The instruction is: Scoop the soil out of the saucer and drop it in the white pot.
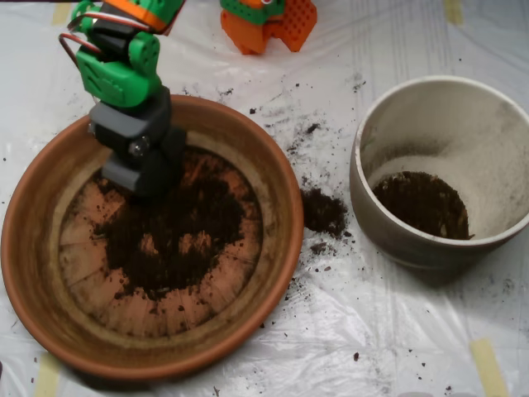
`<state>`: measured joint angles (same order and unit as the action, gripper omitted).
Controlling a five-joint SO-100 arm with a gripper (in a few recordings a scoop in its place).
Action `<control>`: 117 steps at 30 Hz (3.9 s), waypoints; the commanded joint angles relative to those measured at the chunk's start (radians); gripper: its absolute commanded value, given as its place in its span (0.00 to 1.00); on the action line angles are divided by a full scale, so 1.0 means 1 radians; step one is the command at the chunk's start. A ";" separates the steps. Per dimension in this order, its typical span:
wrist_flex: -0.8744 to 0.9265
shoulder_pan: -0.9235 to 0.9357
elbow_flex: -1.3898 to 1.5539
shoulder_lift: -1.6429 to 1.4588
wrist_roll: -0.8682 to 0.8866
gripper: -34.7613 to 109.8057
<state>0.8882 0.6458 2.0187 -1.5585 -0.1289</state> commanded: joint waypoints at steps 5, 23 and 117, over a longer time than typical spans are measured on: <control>0.066 -0.072 -0.044 -0.218 -0.095 0.24; 0.077 -0.350 0.041 -0.747 -0.060 0.24; -0.118 -0.110 0.377 -0.583 0.095 0.54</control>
<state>0.8099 0.4985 2.4252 -2.1829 -0.0307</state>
